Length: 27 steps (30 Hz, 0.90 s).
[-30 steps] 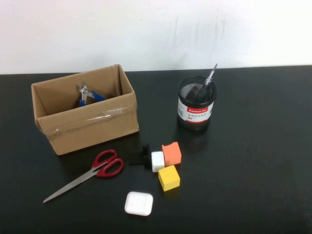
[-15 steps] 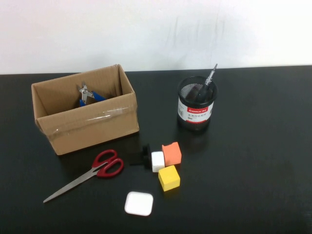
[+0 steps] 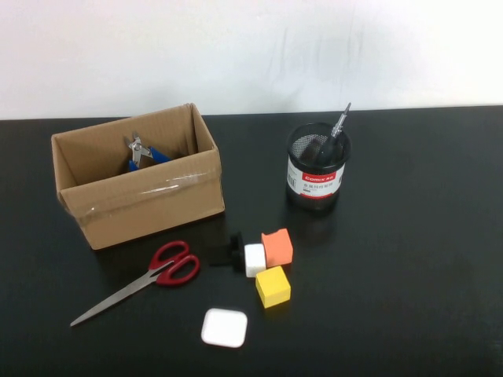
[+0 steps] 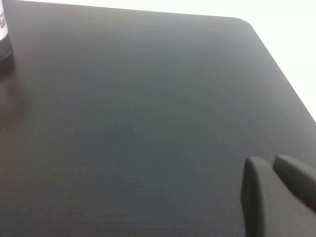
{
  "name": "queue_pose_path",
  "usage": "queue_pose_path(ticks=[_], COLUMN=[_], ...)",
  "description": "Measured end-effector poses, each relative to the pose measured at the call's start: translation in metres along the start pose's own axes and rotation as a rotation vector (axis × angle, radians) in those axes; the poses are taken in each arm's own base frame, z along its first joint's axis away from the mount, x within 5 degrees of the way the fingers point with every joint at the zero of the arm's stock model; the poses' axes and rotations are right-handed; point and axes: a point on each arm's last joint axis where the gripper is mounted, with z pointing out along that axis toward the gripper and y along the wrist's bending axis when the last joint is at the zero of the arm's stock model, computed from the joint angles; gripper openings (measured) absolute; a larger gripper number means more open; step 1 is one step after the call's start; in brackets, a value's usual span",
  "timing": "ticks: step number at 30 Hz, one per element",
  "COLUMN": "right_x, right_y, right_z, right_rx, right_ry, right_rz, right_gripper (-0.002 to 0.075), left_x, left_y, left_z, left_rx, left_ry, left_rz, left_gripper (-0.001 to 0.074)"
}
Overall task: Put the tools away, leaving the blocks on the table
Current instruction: Pick up the scissors from the table
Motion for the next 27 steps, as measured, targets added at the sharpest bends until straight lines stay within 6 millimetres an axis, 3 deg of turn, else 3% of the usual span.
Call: queue_pose_path(ticks=[6, 16, 21, 27], right_x=[0.0, 0.0, 0.0, 0.0], right_y=[0.0, 0.0, 0.0, 0.0], right_z=[0.0, 0.0, 0.0, 0.0], right_rx=[0.0, 0.0, 0.0, 0.0], right_ry=[0.0, 0.0, 0.0, 0.0], right_rz=[0.0, 0.0, 0.0, 0.0], right_gripper=[-0.0007, -0.0007, -0.0007, -0.0007], left_x=[0.027, 0.095, 0.124, 0.158], left_y=[0.002, -0.001, -0.015, -0.038], left_z=[0.048, 0.145, 0.175, 0.208], left_rx=[-0.006, 0.213, 0.354, 0.524], left_ry=[0.384, 1.009, 1.14, 1.156], left_rz=[0.075, 0.262, 0.35, 0.541], left_gripper=[-0.0004, -0.0004, -0.0004, -0.0004])
